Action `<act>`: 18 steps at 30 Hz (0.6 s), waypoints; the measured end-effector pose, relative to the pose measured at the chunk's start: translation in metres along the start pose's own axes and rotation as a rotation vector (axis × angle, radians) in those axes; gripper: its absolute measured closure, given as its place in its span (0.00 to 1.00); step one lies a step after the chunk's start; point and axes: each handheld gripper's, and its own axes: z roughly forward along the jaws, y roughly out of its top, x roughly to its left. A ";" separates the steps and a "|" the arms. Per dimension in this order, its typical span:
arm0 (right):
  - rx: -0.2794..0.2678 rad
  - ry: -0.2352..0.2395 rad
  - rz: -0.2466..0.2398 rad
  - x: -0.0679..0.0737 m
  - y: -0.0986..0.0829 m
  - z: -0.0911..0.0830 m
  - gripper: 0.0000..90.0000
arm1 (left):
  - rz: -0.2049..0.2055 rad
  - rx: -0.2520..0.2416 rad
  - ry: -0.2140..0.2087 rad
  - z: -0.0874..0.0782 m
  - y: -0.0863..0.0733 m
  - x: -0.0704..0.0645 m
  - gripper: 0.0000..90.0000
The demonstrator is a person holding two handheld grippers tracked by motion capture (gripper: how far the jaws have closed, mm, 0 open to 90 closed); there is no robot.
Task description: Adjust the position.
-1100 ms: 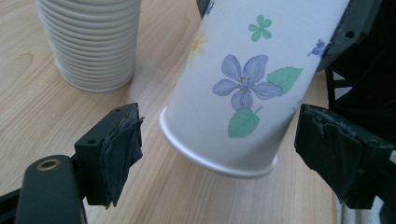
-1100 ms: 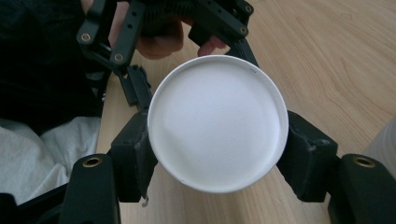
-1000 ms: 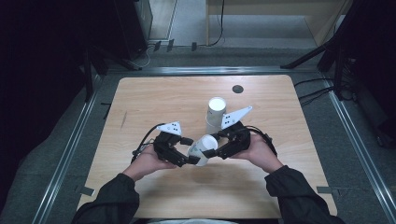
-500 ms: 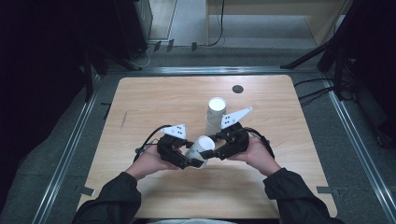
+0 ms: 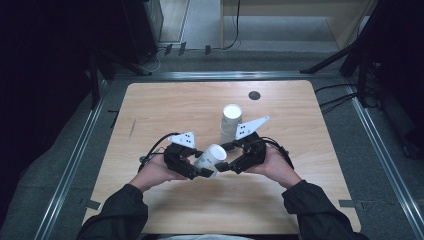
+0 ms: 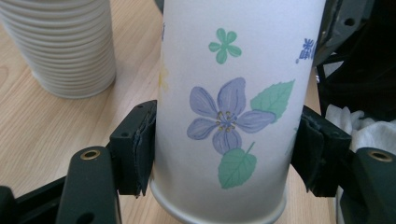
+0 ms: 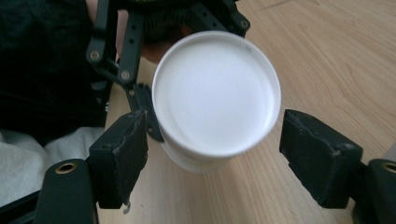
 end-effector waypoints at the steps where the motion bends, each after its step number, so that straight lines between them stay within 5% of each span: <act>1: 0.018 -0.021 -0.017 0.000 -0.001 0.000 0.27 | -0.008 -0.002 -0.004 -0.002 0.000 0.001 0.34; 18: 0.070 -0.063 -0.032 -0.003 -0.009 0.001 0.28 | -0.040 0.014 0.036 -0.027 0.005 0.008 0.33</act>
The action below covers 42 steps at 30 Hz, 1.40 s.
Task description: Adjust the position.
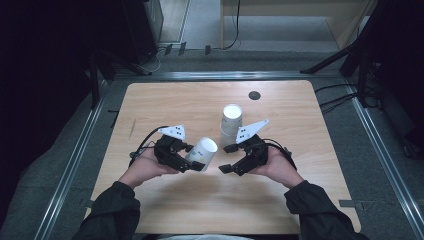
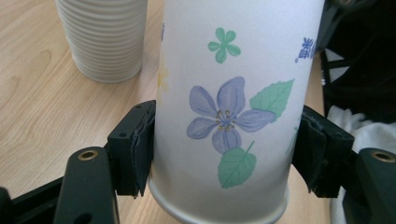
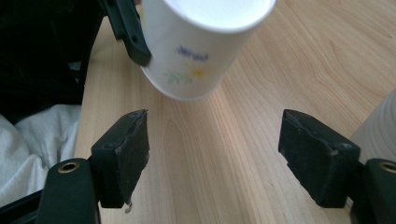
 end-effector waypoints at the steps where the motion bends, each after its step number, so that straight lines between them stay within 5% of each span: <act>1: 0.000 0.000 -0.003 0.000 0.000 0.000 0.28 | 0.002 0.012 0.003 -0.001 0.002 0.000 0.33; 6: 0.003 -0.003 -0.013 0.001 0.000 -0.001 0.28 | 0.017 0.081 0.022 -0.005 0.009 0.003 0.33; 10: -0.015 -0.004 -0.012 0.001 0.001 -0.003 0.28 | 0.026 0.102 -0.001 -0.009 0.020 0.007 0.33; 16: -0.017 -0.006 -0.010 -0.001 0.000 -0.002 0.28 | 0.084 0.142 0.002 -0.005 0.032 0.003 0.33; 23: -0.013 -0.006 -0.025 0.000 0.000 0.002 0.29 | 0.160 0.221 0.018 0.006 0.026 -0.005 0.33; 42: -0.003 0.024 -0.058 0.008 0.001 0.009 0.29 | 0.196 0.315 -0.017 0.040 0.020 -0.014 0.33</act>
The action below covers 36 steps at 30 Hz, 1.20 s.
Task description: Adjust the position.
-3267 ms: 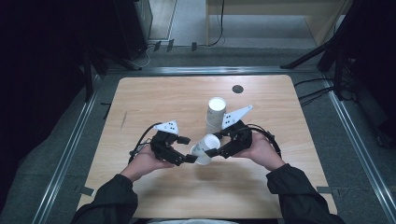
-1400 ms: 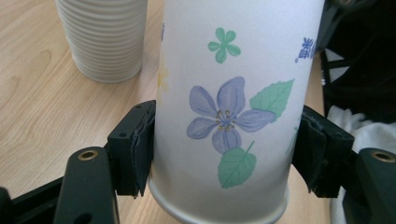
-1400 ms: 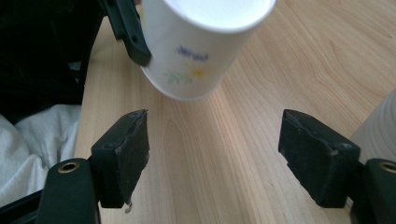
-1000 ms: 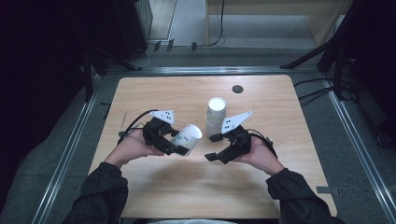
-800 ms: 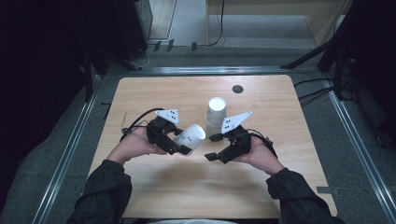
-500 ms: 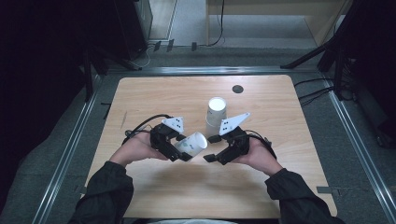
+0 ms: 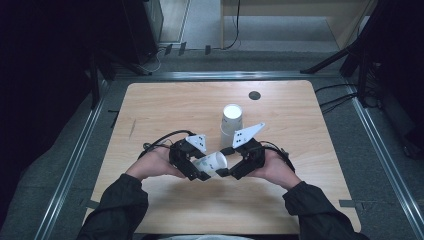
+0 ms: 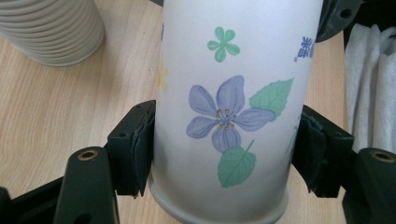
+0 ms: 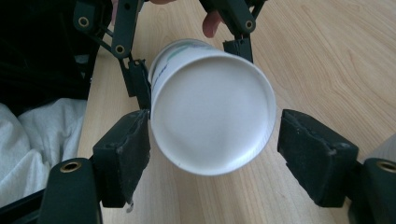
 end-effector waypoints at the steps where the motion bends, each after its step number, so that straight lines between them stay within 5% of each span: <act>1: 0.000 0.000 -0.004 0.000 0.000 0.000 0.29 | -0.001 0.000 -0.001 0.001 0.000 0.000 0.33; 16: 0.023 0.036 -0.019 0.002 0.002 0.006 0.39 | 0.004 0.004 -0.027 0.009 0.002 -0.002 0.33; 21: 0.036 0.040 -0.015 0.003 0.003 0.005 0.40 | -0.037 0.008 -0.044 0.010 0.000 0.002 0.28; 24: 0.031 0.027 -0.014 0.003 0.003 0.002 0.40 | -0.079 -0.040 -0.050 0.007 -0.002 0.005 0.17; 36: -0.032 0.022 0.014 -0.003 0.002 -0.015 0.40 | -0.084 -0.118 -0.014 -0.006 -0.003 0.004 0.11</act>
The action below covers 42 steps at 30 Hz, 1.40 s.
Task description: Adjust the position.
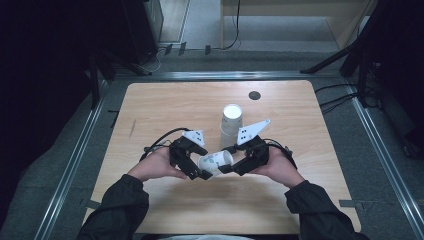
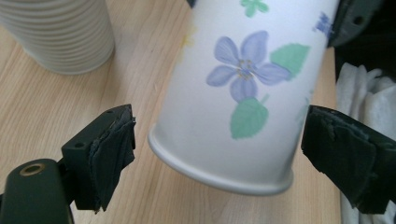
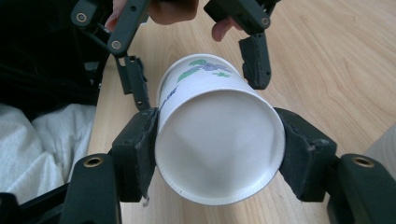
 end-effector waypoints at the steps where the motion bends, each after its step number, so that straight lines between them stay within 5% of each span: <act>1: 0.000 0.000 0.000 0.000 0.000 0.000 0.40 | 0.000 0.000 0.000 0.000 0.000 0.000 0.11; 16: -0.063 0.034 -0.003 -0.003 0.006 -0.013 0.40 | -0.052 -0.161 0.009 -0.010 -0.013 -0.005 0.13; 27: -0.127 0.094 0.018 -0.006 0.011 -0.015 0.40 | -0.041 -0.246 -0.014 -0.013 -0.019 -0.009 0.17; 39: -0.131 0.108 0.025 -0.006 0.009 -0.016 0.40 | -0.011 -0.249 -0.022 -0.018 -0.019 -0.008 0.29; 42: -0.143 0.095 0.021 -0.004 0.010 -0.016 0.32 | -0.010 -0.252 -0.025 -0.021 -0.018 -0.007 0.31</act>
